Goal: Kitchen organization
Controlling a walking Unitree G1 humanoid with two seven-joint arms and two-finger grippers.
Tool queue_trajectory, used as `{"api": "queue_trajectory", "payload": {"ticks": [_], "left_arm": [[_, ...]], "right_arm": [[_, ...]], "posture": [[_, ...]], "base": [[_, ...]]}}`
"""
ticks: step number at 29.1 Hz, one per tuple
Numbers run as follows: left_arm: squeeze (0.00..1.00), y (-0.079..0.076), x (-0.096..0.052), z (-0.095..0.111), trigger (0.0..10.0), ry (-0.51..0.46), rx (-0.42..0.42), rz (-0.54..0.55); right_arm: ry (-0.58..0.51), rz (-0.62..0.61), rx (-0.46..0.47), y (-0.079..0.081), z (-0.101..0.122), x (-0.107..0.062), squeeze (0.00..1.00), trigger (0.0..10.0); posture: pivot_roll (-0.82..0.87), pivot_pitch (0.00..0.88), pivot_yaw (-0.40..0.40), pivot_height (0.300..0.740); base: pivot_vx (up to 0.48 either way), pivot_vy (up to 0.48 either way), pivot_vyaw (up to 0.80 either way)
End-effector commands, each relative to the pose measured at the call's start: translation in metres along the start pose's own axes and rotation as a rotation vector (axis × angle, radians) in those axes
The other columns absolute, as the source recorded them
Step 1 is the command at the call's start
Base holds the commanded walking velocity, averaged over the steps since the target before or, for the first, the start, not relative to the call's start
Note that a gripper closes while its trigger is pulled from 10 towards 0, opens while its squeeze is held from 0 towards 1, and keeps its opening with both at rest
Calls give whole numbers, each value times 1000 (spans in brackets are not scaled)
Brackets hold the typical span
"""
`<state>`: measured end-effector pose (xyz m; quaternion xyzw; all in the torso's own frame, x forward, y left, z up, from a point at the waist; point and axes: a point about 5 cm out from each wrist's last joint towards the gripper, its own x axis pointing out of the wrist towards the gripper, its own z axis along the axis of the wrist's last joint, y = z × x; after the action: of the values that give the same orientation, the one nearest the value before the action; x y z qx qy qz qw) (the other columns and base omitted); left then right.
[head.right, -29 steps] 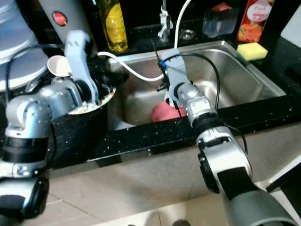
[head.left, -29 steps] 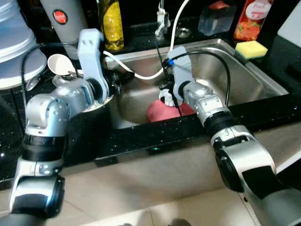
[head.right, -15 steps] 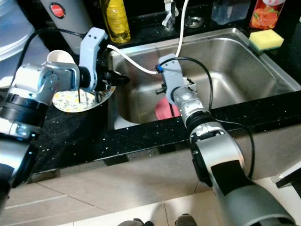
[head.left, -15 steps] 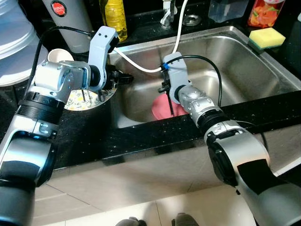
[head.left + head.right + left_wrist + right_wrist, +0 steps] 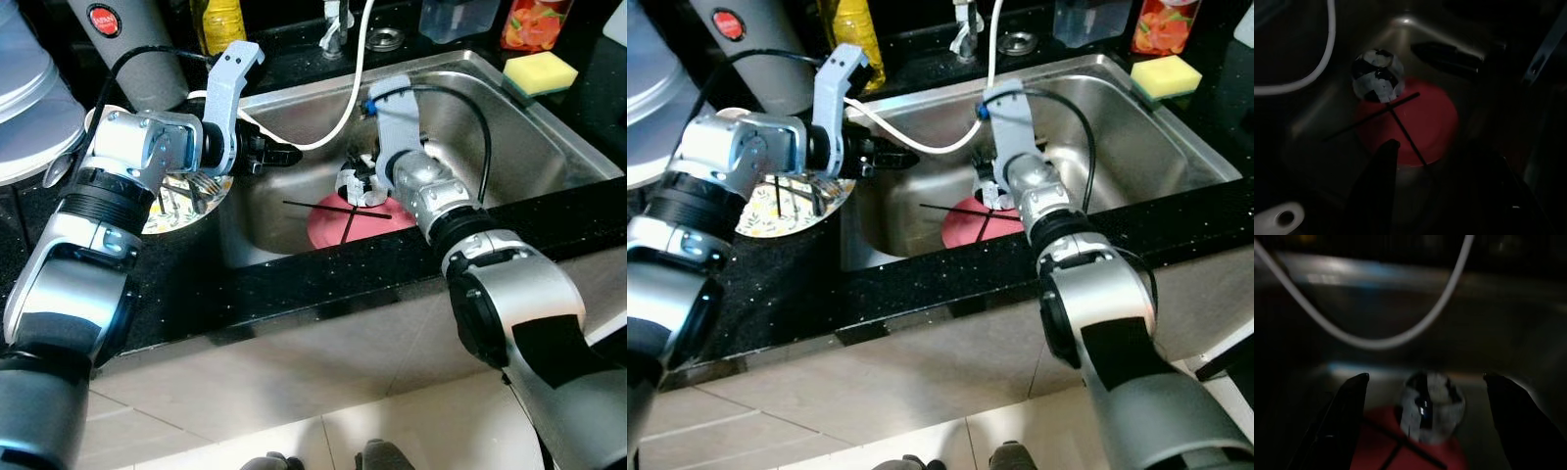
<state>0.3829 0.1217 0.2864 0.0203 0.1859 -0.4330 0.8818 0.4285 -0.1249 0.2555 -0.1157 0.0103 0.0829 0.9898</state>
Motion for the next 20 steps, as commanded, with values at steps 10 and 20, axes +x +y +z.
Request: {"api": "queue_trajectory", "payload": {"ticks": [10, 20], "left_arm": [[0, 41, -40, -4, 10000, -41, -38, 365], [0, 79, -60, -30, 10000, 11, -168, 673]], "right_arm": [[-370, 161, 0, -12, 94, -10, 0, 10000], [-235, 223, -43, -32, 79, -10, 0, 10000]], "posture": [[-10, 86, 103, 740], [-12, 70, 103, 740]], "base": [[0, 0, 0], [0, 0, 0]]}}
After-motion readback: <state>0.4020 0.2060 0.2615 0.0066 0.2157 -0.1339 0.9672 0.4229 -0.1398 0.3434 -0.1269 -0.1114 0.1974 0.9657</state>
